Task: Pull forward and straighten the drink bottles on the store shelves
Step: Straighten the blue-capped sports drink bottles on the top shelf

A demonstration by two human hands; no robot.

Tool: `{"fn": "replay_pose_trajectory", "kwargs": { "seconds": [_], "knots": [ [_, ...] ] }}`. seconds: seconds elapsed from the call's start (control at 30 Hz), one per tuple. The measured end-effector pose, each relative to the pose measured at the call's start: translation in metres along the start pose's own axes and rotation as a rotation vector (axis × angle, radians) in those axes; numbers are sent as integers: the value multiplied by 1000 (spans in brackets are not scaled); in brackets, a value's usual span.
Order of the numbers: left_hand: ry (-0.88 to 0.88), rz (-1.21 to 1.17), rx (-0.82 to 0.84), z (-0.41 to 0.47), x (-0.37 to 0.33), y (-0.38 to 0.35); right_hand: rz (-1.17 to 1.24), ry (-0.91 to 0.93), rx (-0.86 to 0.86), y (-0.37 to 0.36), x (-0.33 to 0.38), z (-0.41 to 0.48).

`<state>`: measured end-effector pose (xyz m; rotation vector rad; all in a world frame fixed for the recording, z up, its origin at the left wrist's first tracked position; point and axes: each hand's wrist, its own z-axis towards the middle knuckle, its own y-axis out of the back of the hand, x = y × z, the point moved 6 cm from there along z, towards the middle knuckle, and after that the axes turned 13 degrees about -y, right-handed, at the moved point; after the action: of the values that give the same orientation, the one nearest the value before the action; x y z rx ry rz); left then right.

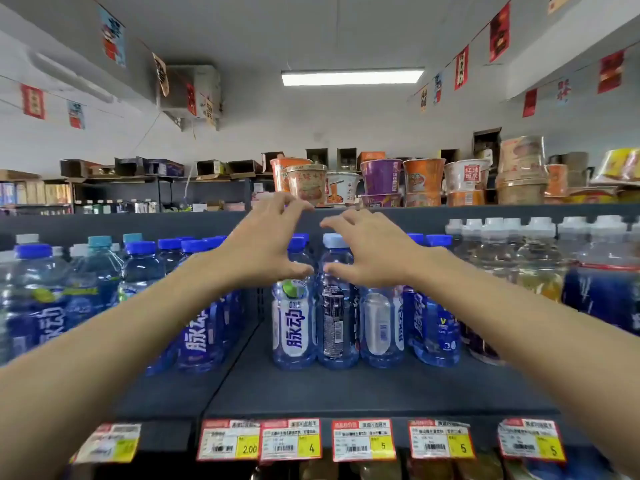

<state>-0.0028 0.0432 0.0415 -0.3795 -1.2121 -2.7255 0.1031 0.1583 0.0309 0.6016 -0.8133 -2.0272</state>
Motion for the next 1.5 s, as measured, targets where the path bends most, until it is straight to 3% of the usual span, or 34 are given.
{"fn": "replay_pose_trajectory", "kwargs": {
  "seconds": [0.1,0.2,0.33,0.5,0.7,0.8,0.9,1.2,1.4,1.5],
  "knots": [
    [63,38,263,15,15,-32,-263,13,127,-20,-2,15],
    [116,-28,380,17,21,-60,-276,-1,149,-27,-3,19],
    [100,-112,340,16,28,-66,-267,-1,145,-30,-3,20],
    [11,-122,438,11,42,-54,-172,-24,183,-27,-6,25],
    [11,-348,462,-18,61,-31,78,-84,403,-19,-10,27],
    [12,-347,492,-23,65,-27,193,-82,522,-16,-4,29],
    [-9,-306,493,-23,63,-26,162,-93,578,-13,-2,33],
    [54,44,272,-27,53,-26,0,-49,451,-13,6,33],
    [32,-160,412,-28,57,-28,-58,-66,465,-10,6,33],
    [-11,-160,356,-29,58,-25,-46,-77,467,-9,7,31]
  ]
}}
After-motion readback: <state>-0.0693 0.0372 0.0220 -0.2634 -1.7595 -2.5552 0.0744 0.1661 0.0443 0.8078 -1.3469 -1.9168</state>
